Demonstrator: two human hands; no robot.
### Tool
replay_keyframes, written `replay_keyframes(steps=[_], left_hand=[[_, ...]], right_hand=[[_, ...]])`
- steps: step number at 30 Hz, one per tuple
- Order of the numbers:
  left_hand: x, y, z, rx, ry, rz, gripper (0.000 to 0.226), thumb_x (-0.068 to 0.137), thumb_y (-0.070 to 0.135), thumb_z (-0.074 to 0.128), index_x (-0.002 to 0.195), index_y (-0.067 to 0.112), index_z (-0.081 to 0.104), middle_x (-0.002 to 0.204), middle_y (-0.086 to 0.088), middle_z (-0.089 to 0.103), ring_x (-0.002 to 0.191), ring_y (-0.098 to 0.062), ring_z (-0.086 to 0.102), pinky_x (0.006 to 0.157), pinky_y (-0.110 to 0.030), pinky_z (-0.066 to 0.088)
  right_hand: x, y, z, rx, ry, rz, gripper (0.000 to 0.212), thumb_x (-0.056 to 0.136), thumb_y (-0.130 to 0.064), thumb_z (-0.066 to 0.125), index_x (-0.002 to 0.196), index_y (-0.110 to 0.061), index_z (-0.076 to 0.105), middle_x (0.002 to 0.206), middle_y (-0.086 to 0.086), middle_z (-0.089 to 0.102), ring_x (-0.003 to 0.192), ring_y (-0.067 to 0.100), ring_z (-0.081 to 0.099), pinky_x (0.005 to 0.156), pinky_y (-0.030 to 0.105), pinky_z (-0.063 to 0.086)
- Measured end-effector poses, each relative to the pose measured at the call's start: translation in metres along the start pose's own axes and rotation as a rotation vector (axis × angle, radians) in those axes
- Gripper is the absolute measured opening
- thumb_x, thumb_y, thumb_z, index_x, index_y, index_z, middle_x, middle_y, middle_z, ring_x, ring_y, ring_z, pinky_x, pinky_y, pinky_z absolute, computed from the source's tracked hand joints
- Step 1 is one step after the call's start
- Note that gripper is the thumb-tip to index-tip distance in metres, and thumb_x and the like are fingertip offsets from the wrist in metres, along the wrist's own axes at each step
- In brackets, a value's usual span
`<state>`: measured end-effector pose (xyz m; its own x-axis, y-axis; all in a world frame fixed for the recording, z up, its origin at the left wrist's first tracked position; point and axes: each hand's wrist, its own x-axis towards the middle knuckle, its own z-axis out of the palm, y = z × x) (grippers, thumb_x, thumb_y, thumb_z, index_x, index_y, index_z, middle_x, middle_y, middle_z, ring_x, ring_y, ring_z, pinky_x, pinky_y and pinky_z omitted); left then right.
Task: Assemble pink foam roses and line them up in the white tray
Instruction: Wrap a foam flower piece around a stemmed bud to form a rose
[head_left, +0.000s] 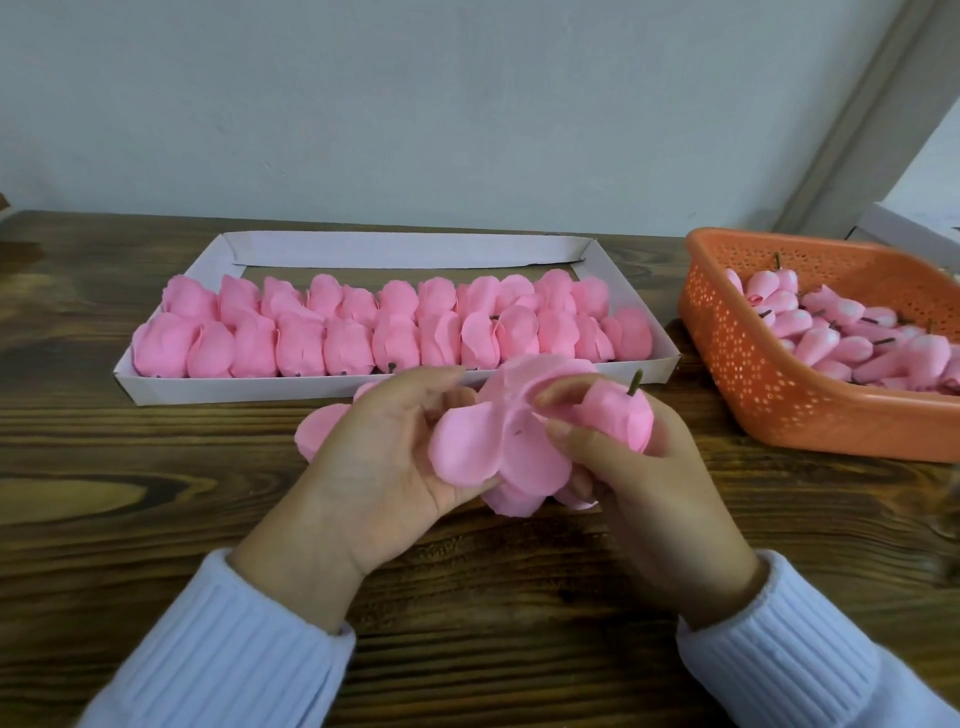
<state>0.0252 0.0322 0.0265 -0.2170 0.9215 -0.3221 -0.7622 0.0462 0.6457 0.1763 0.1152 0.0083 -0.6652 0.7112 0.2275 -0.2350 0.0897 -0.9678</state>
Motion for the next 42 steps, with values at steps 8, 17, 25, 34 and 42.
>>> replay_keyframes(steps=[8, 17, 25, 34, 42], left_hand=[[0.004, -0.009, -0.005, 0.079, -0.02, 0.051, 0.032, 0.062, 0.009, 0.071, 0.093, 0.001, 0.075, 0.096, -0.014, 0.073, 0.081, -0.017, 0.071, 0.072, -0.031, 0.06], [0.001, -0.014, -0.001, 0.358, -0.022, 0.214, 0.039, 0.068, 0.017, 0.071, 0.103, 0.001, 0.071, 0.097, -0.015, 0.073, 0.089, -0.023, 0.071, 0.072, -0.03, 0.059], [0.004, -0.016, 0.0, 0.471, 0.246, 0.356, 0.016, 0.09, 0.011, 0.063, 0.082, 0.015, 0.076, 0.091, -0.02, 0.071, 0.084, -0.022, 0.068, 0.074, -0.044, 0.06], [-0.002, -0.023, 0.006, 0.737, 0.037, 0.445, 0.031, 0.096, 0.017, 0.052, 0.071, 0.016, 0.07, 0.067, -0.007, 0.067, 0.073, -0.027, 0.064, 0.069, -0.037, 0.05], [-0.005, -0.021, 0.006, 0.8, -0.147, 0.532, 0.027, 0.099, 0.016, 0.05, 0.083, 0.006, 0.069, 0.064, -0.028, 0.056, 0.059, -0.023, 0.052, 0.06, -0.031, 0.044]], right_hand=[[-0.004, -0.002, 0.001, -0.068, -0.031, -0.068, 0.019, 0.075, -0.018, 0.068, 0.09, -0.026, 0.074, 0.075, -0.008, 0.068, 0.059, 0.001, 0.059, 0.05, 0.016, 0.043], [-0.003, 0.0, 0.002, -0.16, 0.061, -0.171, 0.012, 0.075, -0.025, 0.065, 0.085, -0.022, 0.07, 0.089, -0.007, 0.07, 0.081, 0.005, 0.064, 0.065, 0.014, 0.048], [-0.01, -0.01, 0.0, 0.088, -0.143, -0.179, 0.004, 0.081, -0.013, 0.063, 0.078, -0.015, 0.061, 0.055, 0.004, 0.052, 0.037, 0.008, 0.042, 0.043, 0.013, 0.034], [-0.01, -0.004, 0.008, 0.115, -0.587, 0.546, 0.047, 0.077, -0.027, 0.066, 0.083, 0.017, 0.05, 0.056, 0.011, 0.047, 0.031, 0.003, 0.039, 0.032, 0.011, 0.027], [-0.006, -0.01, 0.006, 0.366, -0.401, 0.632, 0.014, 0.083, -0.019, 0.058, 0.074, -0.009, 0.057, 0.048, 0.003, 0.049, 0.027, 0.003, 0.032, 0.031, 0.01, 0.021]])
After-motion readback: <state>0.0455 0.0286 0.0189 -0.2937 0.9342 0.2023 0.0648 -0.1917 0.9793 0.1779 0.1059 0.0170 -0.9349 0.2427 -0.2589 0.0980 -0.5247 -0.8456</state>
